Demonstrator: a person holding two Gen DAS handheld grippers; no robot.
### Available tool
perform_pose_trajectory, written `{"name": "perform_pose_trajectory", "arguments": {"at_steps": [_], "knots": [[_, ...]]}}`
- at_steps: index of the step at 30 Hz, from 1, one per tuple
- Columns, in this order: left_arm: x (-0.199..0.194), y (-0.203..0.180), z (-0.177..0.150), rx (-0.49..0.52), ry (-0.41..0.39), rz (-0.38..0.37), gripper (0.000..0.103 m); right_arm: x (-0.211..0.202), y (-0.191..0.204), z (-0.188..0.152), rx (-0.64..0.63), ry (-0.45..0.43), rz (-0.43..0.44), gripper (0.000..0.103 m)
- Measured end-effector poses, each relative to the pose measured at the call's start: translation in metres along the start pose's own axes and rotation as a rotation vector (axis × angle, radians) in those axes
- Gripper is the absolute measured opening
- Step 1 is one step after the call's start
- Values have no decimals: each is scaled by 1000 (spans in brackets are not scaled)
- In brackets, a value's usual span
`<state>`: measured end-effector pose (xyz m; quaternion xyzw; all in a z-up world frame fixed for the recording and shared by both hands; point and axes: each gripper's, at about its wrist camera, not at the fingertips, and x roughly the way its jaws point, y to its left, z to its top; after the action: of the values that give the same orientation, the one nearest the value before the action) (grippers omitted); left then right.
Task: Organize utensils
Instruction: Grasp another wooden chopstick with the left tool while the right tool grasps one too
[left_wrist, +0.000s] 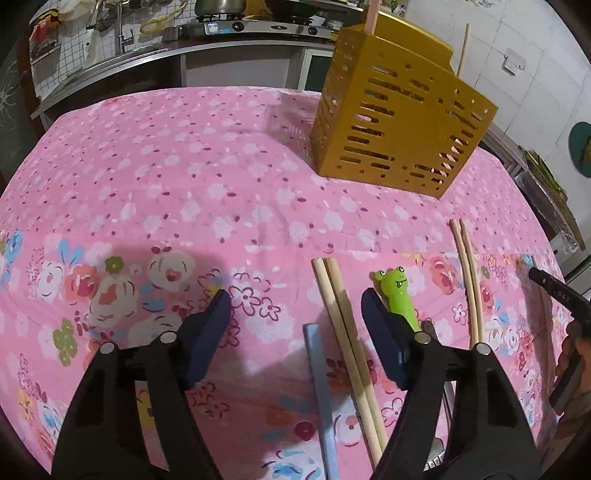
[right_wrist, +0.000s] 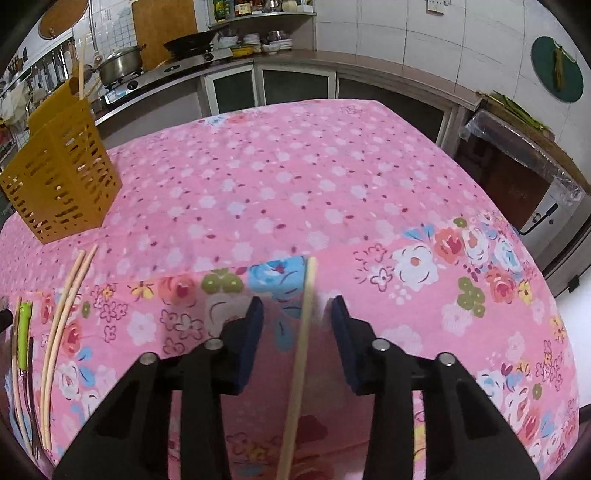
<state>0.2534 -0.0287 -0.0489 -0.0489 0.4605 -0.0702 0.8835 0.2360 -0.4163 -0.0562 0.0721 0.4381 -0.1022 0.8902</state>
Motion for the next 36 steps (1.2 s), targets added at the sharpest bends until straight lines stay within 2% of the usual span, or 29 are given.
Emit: {"name": "perform_pose_trajectory", "arguments": {"at_steps": [3, 5, 9, 12, 15, 20, 23, 25, 29, 31, 36], "knots": [[0, -4, -1, 15, -1, -2, 65, -1, -1, -1, 14, 11, 0, 31], [0, -6, -1, 19, 2, -11, 55, 0, -2, -1, 17, 15, 4, 24], [4, -8, 1, 24, -1, -15, 49, 1, -6, -1, 48, 22, 27, 17], [7, -10, 5, 27, -1, -7, 42, 4, -5, 1, 49, 20, 33, 16], [11, -12, 10, 18, 11, -28, 31, 6, -6, 4, 55, 28, 39, 16], [16, -18, 14, 41, 13, -9, 17, 9, -5, 11, 46, 52, 38, 16], [18, -20, 16, 48, 13, -14, 14, 12, -6, 16, 46, 73, 38, 13], [18, -19, 17, 48, 11, -22, 13, 13, -6, 18, 43, 83, 33, 6], [14, -20, 16, 47, 0, -34, 11, 12, -6, 17, 53, 78, 40, 6], [10, -19, 17, 42, -8, -39, 0, 9, -6, 15, 55, 68, 45, 6], [4, -19, 20, 44, -15, -55, 0, 1, -4, 12, 56, 54, 69, 6]]}}
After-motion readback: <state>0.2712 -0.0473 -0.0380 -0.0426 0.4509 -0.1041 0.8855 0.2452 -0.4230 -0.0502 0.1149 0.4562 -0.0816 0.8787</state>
